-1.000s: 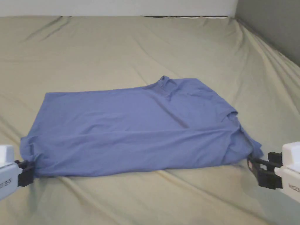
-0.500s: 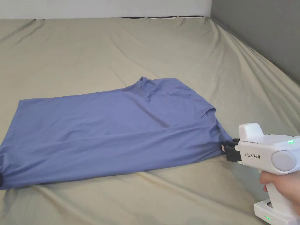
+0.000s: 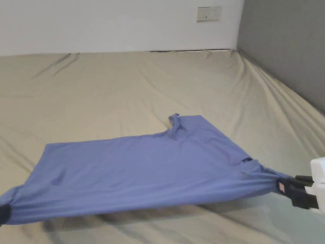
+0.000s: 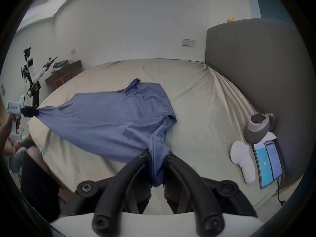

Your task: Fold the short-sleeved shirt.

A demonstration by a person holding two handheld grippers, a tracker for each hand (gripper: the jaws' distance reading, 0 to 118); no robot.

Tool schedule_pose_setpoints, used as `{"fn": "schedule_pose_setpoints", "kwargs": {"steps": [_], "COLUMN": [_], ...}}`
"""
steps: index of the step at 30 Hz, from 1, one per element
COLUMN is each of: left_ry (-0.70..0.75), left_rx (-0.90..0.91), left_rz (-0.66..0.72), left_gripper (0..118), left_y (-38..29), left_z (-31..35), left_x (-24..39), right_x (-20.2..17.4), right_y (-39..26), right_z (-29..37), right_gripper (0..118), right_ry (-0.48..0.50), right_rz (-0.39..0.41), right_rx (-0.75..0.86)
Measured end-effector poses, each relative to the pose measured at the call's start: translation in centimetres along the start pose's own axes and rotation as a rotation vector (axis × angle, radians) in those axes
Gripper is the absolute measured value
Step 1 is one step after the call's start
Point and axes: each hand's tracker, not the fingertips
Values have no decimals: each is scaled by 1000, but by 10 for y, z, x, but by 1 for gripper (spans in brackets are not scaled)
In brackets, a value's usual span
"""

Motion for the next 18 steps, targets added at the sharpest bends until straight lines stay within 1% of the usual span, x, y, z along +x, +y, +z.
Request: {"fn": "schedule_pose_setpoints", "kwargs": {"steps": [3,5,8,10,11,12,13,14,15,16,17,18], "left_ry": [-5,-7,-5,-6,-3,-8,-10,-6,36,120,192,222], "left_rx": [-83,-147,-191,-217,-220,-222,-218,-208,-204,-188,-145,-98], "left_rz": [-62,-74,-61,-60,-62,-65,-66,-66,-72,-86,-105,-119], "left_gripper": [5,5,5,5,5,8,17,46,71,90,99,98], "left_y": [-29,-50,-71,-81,-85,-88,-89,-89,-87,-85,-84,-79], "left_z": [7,-1,-17,-25,-27,-27,-26,-25,-23,-21,-14,-4], "left_x": [0,0,-1,-1,-4,-4,-5,-8,-10,-12,-12,-15], "right_x": [-13,-18,-19,-14,-15,-17,-7,-6,-4,-1,3,5], "right_y": [-30,-52,-71,-78,-80,-82,-86,-86,-85,-83,-82,-79], "right_z": [11,7,-6,-13,-13,-13,-16,-14,-11,-7,2,14], "right_gripper": [11,11,11,11,11,13,19,44,72,94,101,101], "right_ry": [8,-19,-46,-57,-54,-61,-62,-80,-141,-199,-225,-222], "right_rz": [25,63,27,-20,-21,-18,-18,-20,-39,-42,-48,-58], "right_rx": [-63,-125,-139,-150,-149,-153,-152,-148,-162,-165,-122,-49]}}
